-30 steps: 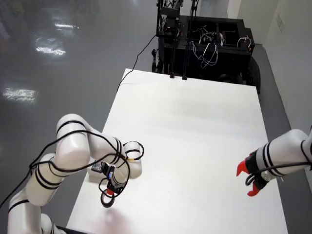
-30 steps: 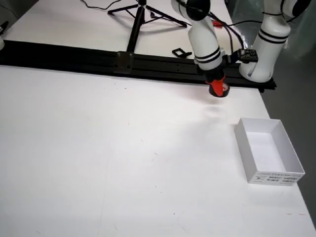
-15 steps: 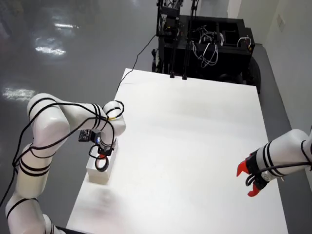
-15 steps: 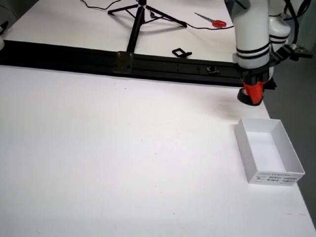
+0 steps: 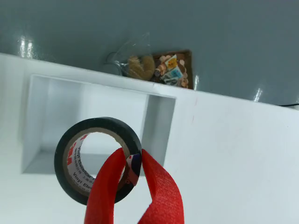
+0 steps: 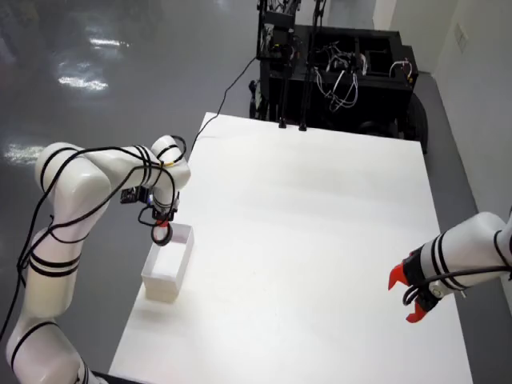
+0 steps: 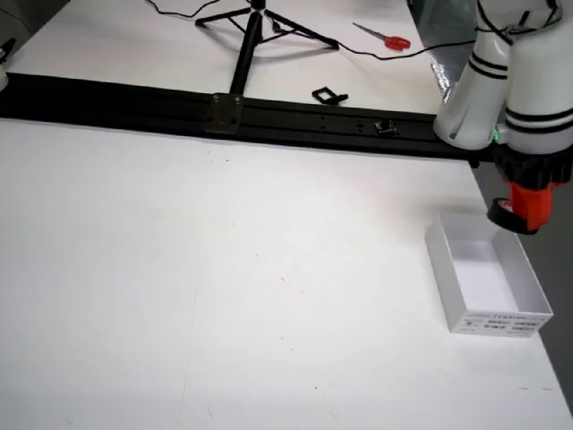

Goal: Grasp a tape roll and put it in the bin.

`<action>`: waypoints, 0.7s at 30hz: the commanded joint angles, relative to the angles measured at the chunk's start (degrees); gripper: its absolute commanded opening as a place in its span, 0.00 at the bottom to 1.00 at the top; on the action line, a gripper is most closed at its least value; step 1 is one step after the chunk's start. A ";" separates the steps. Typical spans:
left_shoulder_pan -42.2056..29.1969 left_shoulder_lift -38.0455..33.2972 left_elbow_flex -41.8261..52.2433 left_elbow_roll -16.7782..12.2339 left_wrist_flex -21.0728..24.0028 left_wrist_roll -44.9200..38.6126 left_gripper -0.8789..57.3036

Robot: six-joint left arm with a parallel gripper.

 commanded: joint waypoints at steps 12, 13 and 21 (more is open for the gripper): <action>3.76 16.21 -6.24 1.29 -9.82 6.50 0.00; 3.24 16.48 -5.98 1.29 -10.43 6.50 0.00; 2.53 16.92 -4.92 1.11 -11.40 6.15 0.00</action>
